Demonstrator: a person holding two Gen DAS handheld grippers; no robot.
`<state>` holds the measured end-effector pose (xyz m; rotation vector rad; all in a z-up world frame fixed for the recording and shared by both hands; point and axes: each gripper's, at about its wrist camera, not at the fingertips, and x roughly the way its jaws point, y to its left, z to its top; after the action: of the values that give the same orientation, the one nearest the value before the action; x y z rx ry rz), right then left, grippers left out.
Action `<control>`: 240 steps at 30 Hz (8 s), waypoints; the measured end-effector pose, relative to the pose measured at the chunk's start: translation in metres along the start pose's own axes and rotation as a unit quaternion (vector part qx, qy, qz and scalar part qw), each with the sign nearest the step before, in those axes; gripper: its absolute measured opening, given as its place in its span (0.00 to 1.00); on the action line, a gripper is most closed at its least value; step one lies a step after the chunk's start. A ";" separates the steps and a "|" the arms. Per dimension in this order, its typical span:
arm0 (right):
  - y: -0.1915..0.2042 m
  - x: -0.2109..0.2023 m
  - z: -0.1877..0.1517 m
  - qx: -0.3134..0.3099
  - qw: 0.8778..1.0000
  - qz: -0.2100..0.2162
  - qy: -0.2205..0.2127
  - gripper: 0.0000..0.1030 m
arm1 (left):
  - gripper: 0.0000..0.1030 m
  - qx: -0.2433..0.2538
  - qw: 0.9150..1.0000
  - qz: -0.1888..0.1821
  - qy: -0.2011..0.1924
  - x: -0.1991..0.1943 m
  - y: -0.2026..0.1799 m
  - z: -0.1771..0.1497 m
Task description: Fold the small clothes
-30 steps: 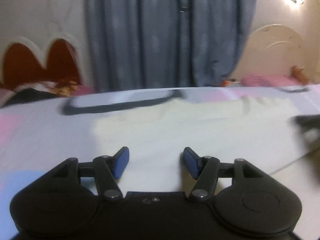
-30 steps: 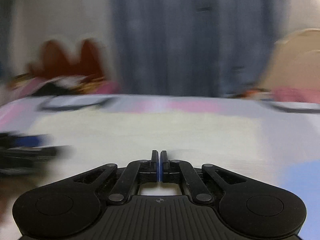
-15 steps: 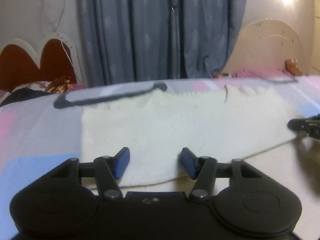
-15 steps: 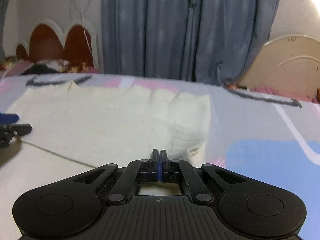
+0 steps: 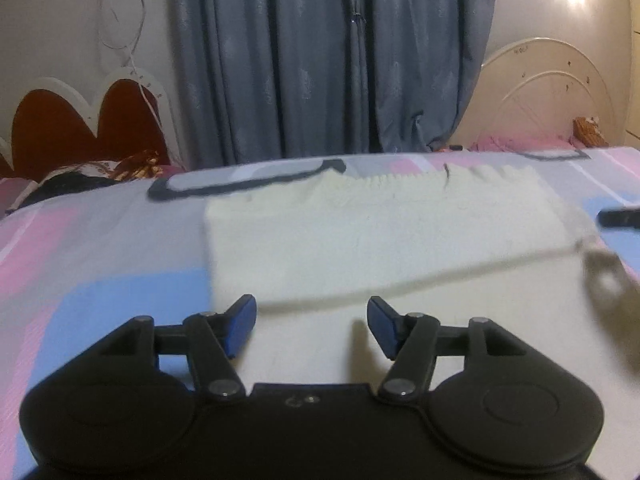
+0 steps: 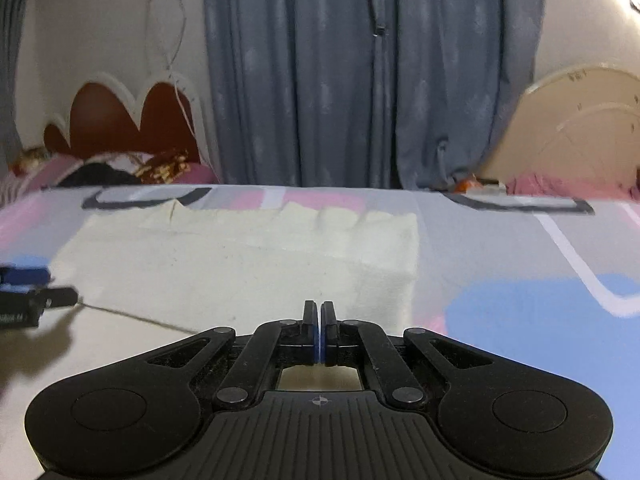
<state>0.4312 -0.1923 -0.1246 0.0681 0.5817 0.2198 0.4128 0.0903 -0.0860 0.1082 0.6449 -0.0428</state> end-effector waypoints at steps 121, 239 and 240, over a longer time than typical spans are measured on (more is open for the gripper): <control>-0.057 -0.243 -0.166 0.239 0.946 0.178 0.129 0.01 | 0.03 -0.280 0.943 -0.163 0.075 -0.184 0.052 -0.183; -0.032 0.058 0.031 -0.280 0.948 0.146 0.028 0.51 | 0.30 -0.090 0.985 -0.138 0.043 0.127 0.091 0.073; -0.030 0.063 0.033 -0.285 0.952 0.112 0.009 0.51 | 0.30 -0.091 0.986 -0.136 0.043 0.127 0.090 0.074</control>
<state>0.5060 -0.2077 -0.1349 -0.4304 0.5089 0.6037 0.5645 0.1709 -0.0960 -0.1560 0.7433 -0.2428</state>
